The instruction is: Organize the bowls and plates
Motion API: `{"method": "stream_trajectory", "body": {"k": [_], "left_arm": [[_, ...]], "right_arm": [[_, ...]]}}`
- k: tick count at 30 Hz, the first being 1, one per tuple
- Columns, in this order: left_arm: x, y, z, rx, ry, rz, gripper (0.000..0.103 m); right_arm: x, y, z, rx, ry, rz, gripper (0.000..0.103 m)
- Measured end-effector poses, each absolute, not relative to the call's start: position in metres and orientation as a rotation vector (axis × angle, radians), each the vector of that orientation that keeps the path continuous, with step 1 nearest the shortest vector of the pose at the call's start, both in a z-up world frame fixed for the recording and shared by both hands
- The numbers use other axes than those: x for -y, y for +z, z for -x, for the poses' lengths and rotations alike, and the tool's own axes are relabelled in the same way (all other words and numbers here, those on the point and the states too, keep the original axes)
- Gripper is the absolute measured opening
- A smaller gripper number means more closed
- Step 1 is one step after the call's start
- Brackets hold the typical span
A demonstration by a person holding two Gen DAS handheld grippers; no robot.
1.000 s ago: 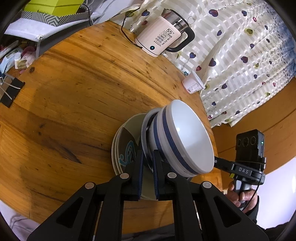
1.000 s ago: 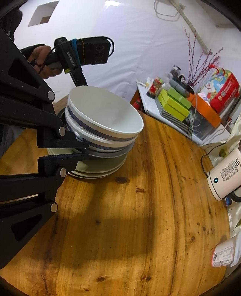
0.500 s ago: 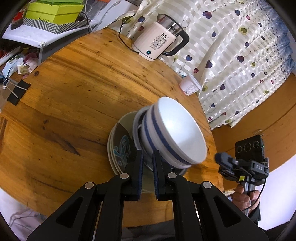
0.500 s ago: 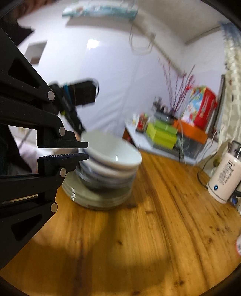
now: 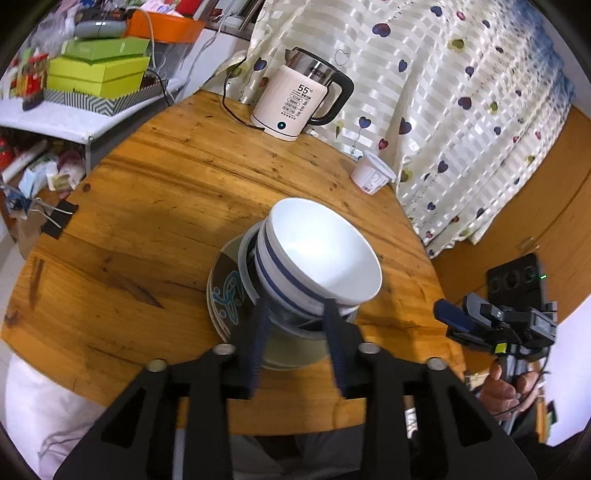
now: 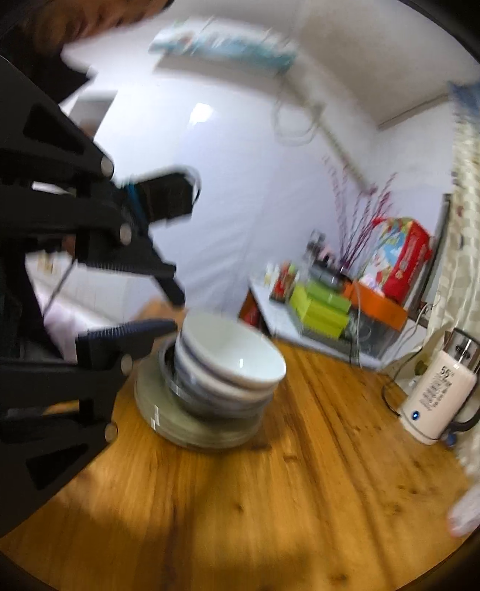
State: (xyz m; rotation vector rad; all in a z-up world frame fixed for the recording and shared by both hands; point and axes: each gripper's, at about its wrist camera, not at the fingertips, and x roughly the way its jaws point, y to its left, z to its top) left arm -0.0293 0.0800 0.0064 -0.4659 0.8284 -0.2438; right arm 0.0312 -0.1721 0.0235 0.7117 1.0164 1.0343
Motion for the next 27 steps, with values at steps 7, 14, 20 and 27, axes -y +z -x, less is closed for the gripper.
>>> {"method": "stream_trajectory", "body": {"k": [7, 14, 20, 27], "left_arm": [[-0.064, 0.002, 0.044, -0.838, -0.215, 0.379, 0.046], [-0.047, 0.005, 0.057, -0.827, -0.177, 0.295, 0.049], [-0.039, 0.001, 0.058, -0.843, -0.131, 0.235, 0.049], [-0.039, -0.007, 0.056, -0.873, -0.09, 0.219, 0.049]], "right_arm": [[0.15, 0.055, 0.009, -0.859, 0.905, -0.341, 0.044], [0.126, 0.061, 0.041, -0.771, 0.886, -0.118, 0.05], [0.118, 0.054, 0.044, -0.797, 0.852, -0.074, 0.053], [0.108, 0.047, 0.041, -0.818, 0.786, 0.005, 0.055]]}}
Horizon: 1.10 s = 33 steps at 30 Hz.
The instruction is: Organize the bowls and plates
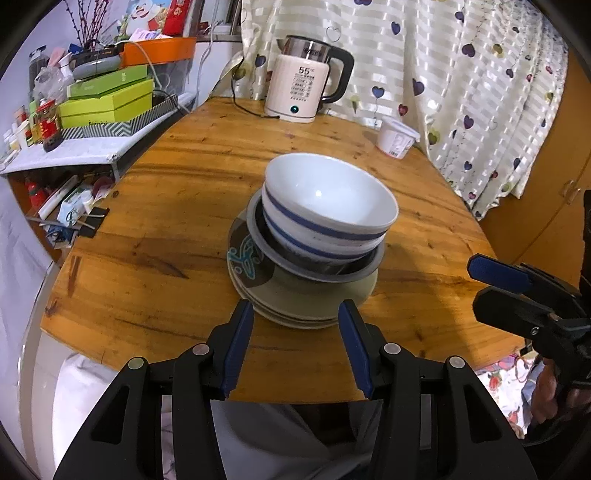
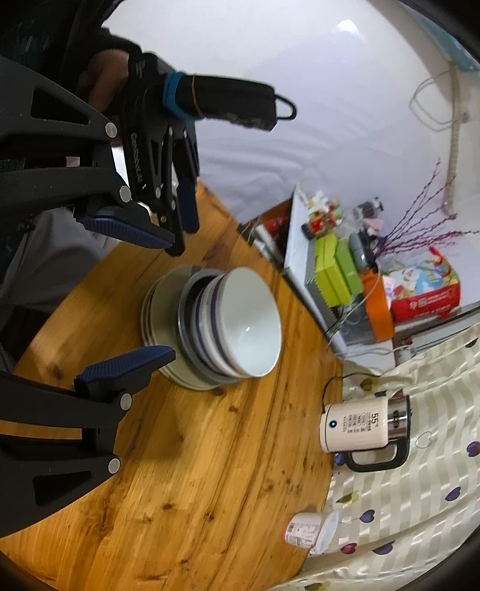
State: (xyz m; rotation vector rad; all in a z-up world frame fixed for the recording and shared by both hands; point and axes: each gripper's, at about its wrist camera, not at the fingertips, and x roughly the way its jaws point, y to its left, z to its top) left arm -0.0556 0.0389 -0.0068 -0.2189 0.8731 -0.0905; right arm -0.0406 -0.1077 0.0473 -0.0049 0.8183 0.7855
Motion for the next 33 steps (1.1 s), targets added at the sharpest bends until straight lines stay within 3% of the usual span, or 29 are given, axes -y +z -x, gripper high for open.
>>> {"method": "stream_trajectory", "body": {"k": [33], "left_arm": [[-0.036, -0.027, 0.045, -0.934, 0.008, 0.176, 0.049]], "right_arm": [[0.083, 0.006, 0.025, -0.97, 0.634, 0.154, 0.055]]}}
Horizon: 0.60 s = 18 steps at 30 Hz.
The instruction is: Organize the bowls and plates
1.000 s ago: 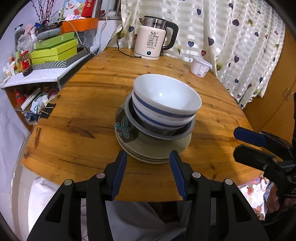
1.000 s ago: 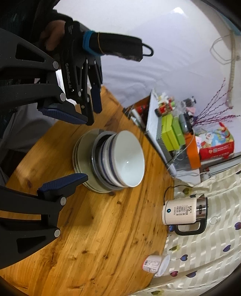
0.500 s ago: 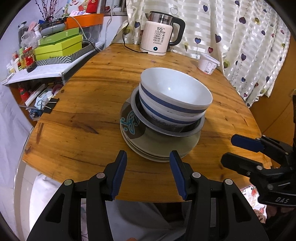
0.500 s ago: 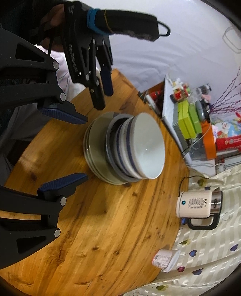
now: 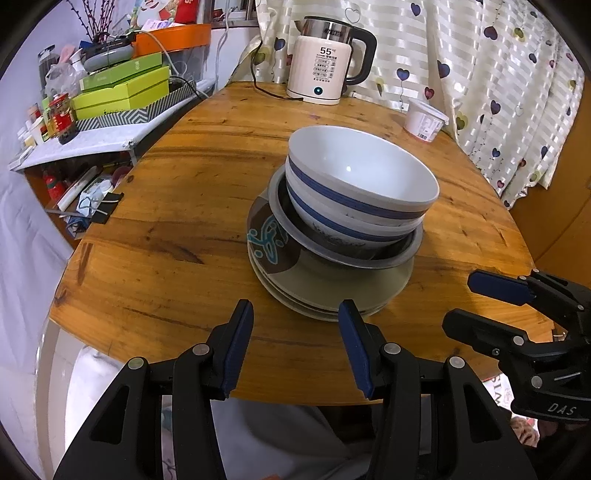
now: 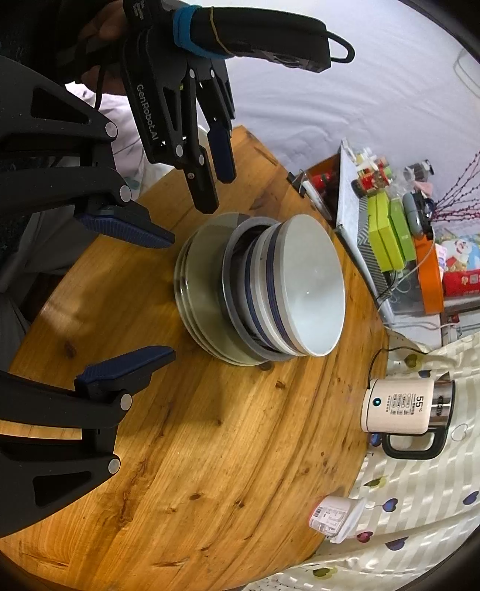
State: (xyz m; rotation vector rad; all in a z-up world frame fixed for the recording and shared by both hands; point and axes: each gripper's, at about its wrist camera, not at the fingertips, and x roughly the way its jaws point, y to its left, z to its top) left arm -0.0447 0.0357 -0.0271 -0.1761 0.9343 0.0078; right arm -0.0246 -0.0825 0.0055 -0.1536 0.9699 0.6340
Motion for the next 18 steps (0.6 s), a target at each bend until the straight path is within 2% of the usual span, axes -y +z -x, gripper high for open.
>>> {"method": "stream_trajectory", "body": {"k": [18], "left_arm": [[-0.0353, -0.0314, 0.0416, -0.956, 0.011, 0.178, 0.049]], "right_arm": [[0.0807, 0.0015, 0.0227, -0.984, 0.641, 0.144, 0.055]]}}
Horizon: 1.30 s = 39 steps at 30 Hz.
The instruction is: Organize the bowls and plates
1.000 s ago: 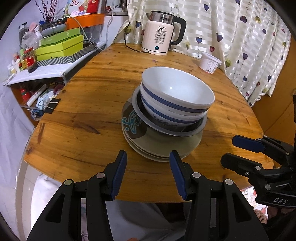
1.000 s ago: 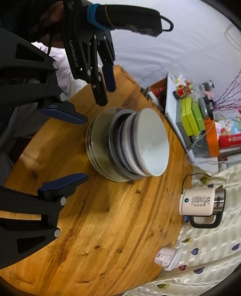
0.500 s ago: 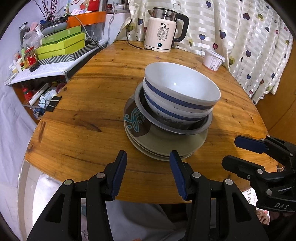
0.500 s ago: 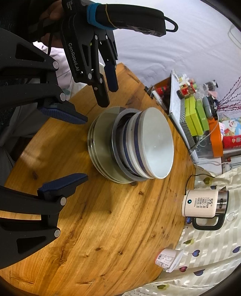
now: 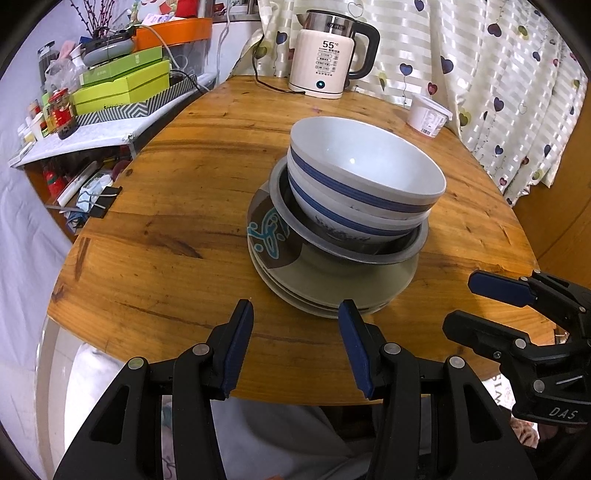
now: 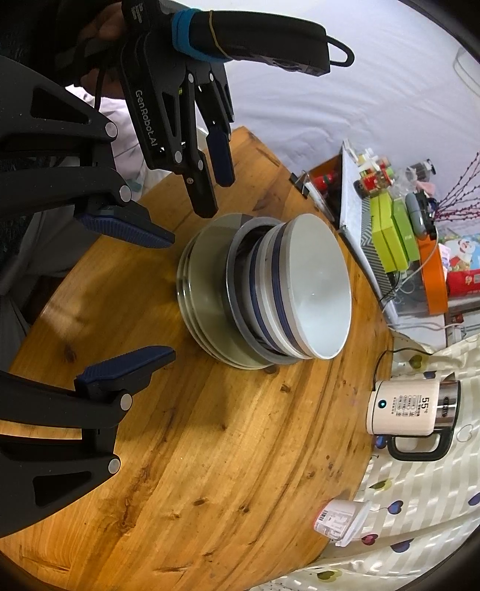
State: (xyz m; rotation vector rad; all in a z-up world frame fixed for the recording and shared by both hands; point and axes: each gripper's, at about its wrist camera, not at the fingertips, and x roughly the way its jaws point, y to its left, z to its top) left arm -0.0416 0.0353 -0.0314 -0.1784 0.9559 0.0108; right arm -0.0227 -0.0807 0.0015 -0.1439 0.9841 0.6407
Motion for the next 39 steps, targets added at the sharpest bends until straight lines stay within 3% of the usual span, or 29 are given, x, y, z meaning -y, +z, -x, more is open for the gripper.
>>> {"method": "stream_trajectory", "body": {"k": [39], "left_arm": [[-0.035, -0.0285, 0.0414, -0.952, 0.025, 0.153, 0.049]], "right_arm": [[0.0819, 0.0011, 0.0246, -0.982, 0.638, 0.141, 0.056]]}}
